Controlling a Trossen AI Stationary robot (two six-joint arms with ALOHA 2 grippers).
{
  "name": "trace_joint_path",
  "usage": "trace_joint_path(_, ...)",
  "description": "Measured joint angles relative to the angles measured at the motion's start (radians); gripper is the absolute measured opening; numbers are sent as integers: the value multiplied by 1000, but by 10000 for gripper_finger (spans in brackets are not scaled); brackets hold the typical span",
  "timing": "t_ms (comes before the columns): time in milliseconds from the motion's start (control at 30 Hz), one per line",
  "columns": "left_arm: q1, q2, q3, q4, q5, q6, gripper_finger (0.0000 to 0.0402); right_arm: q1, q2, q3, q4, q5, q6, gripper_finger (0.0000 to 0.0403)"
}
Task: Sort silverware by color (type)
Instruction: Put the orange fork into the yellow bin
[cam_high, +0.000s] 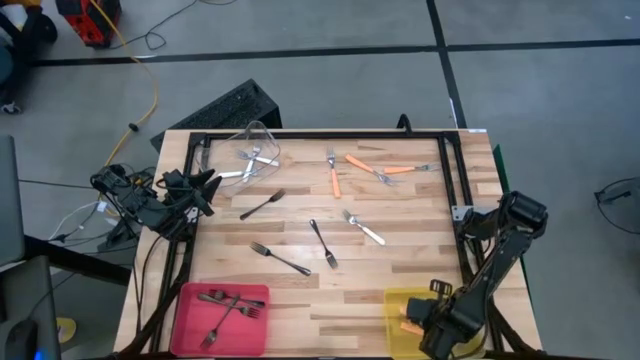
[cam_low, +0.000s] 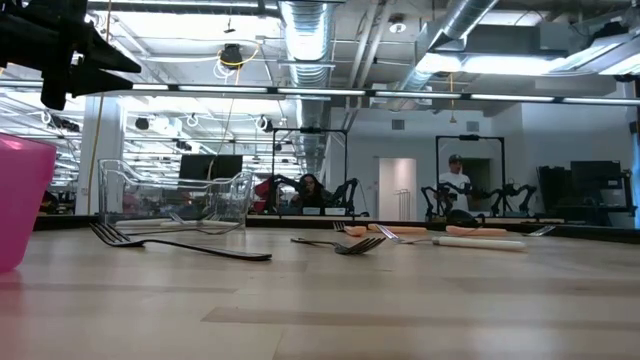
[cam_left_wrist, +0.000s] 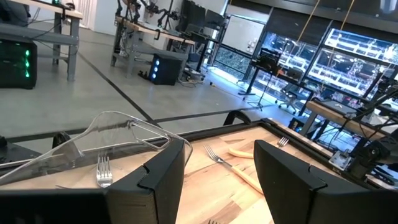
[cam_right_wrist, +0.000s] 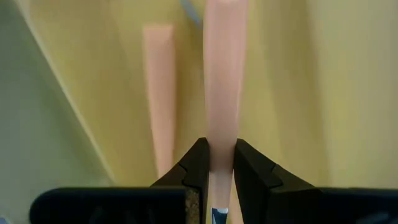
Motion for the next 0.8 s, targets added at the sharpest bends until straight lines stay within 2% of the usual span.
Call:
trace_joint_path(367,0,0,0,0,-8,0,178,-10,30,2,-31,15,-63,77)
trace_joint_path(567,0,0,0,-1,-8,0,178,-36,29,11,15,23,-135,77)
trace_joint_path(800,0,0,0,-2,-9,0,178,-18,29,11,71,31,-53,77)
